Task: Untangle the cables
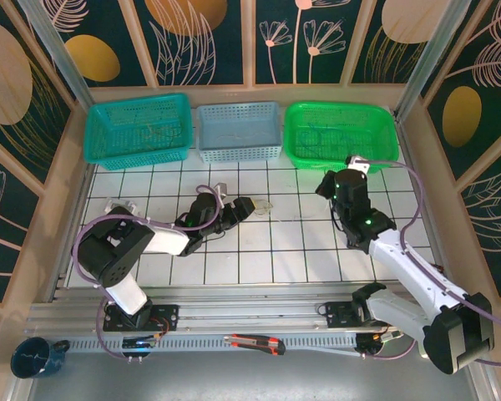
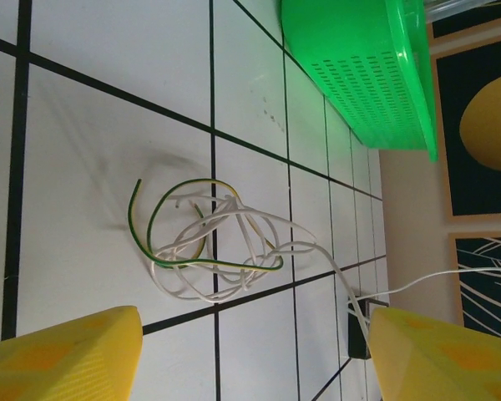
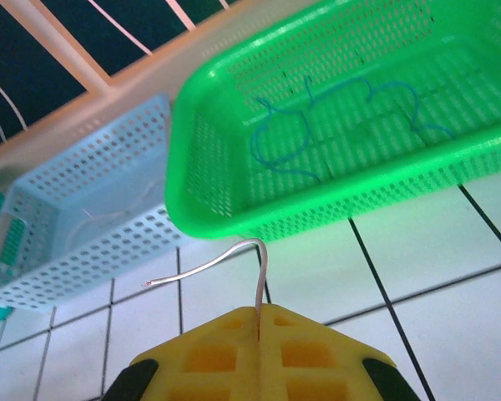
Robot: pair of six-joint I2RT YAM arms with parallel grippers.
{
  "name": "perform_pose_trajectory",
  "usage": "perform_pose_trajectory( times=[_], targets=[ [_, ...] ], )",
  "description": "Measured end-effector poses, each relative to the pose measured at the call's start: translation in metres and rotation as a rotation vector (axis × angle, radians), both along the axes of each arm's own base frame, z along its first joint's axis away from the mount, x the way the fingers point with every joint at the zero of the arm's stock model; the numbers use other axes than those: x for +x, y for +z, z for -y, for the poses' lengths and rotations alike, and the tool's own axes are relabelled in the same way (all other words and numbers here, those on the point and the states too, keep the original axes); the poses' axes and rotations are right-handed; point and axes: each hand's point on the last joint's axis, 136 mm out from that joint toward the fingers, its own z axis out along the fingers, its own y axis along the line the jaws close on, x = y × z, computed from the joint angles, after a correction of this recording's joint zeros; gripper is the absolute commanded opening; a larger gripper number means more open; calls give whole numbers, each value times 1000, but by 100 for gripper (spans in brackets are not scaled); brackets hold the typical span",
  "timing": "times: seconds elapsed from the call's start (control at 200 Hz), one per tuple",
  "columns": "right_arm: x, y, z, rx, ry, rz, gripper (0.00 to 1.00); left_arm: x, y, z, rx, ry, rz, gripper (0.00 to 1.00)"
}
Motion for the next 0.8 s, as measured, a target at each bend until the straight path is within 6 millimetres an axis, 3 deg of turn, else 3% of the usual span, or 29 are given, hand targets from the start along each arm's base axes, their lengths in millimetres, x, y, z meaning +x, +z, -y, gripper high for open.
perform_pose_trajectory(
  times=[0.215,0.41,0.761,0.801],
  targets=[
    [-7,-25,4,-9,-10,-58,0,-2,-10,4,4,-11,-25,66],
    [-8,-25,4,-9,-11,-60,0,-5,-27,9,26,-27,-61,62],
    [-9,-30,4,-13,-10,-69,0,8,-25,19,18,-23,-48,58],
    [-9,-30,4,-12,-7,-71,8,8,-25,19,19,-23,-49,58]
  ],
)
